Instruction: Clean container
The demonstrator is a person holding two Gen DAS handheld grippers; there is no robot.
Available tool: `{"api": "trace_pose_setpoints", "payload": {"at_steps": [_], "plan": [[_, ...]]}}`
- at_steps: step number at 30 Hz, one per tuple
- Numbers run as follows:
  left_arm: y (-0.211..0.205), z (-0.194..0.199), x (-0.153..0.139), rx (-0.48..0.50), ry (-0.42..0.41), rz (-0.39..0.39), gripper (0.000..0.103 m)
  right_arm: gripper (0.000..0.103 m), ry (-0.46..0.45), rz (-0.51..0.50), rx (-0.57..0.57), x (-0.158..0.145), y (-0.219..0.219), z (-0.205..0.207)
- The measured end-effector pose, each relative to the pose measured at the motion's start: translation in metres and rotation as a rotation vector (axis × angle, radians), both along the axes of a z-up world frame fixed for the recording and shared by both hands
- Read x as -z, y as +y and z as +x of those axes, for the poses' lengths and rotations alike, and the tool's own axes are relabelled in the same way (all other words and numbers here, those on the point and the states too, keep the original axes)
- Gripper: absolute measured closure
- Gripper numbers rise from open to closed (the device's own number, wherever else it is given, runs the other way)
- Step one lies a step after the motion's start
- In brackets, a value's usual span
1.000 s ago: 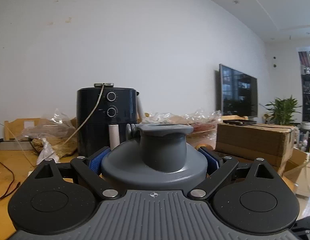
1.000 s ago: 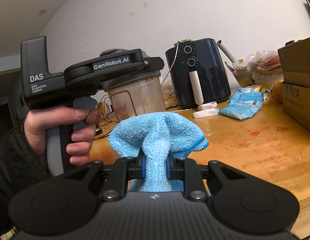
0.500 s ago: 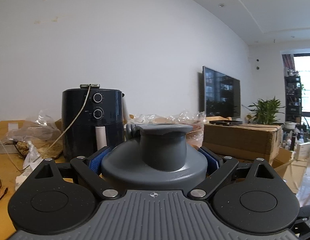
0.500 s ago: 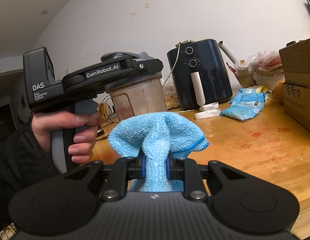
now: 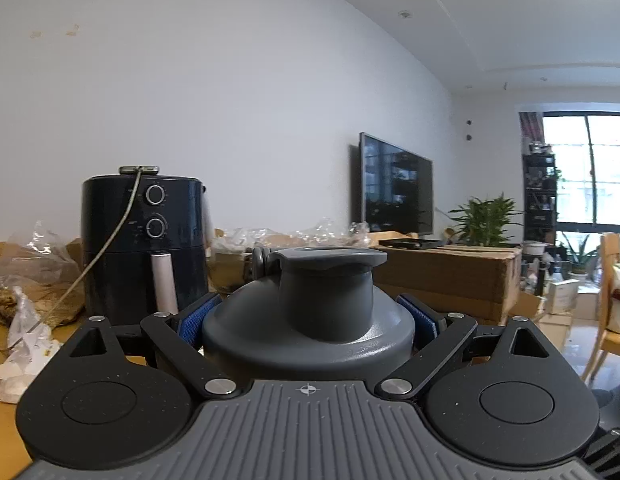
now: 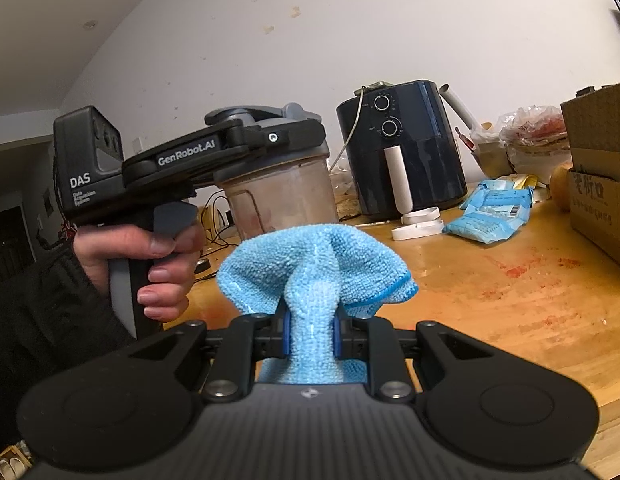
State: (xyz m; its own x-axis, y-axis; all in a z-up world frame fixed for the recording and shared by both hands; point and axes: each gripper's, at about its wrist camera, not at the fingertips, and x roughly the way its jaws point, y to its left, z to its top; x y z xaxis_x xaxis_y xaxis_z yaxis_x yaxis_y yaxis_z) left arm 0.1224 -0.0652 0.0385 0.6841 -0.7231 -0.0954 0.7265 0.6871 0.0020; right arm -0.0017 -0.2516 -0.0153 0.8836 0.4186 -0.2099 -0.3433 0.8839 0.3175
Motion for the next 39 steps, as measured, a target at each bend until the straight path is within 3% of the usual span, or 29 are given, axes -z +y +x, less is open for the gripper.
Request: {"api": "trace_pose_setpoints", "payload": {"at_steps": [6, 24, 39], "plan": [[0.003, 0.005, 0.000, 0.042, 0.003, 0.002, 0.008, 0.087, -0.016, -0.022, -0.001, -0.001, 0.005, 0.000], [0.002, 0.007, -0.001, 0.042, 0.011, 0.008, 0.008, 0.090, -0.118, -0.096, -0.005, -0.019, 0.025, 0.020], [0.003, 0.007, 0.000, 0.039, 0.014, 0.008, 0.008, 0.090, -0.064, -0.165, -0.006, -0.029, 0.031, 0.026]]}}
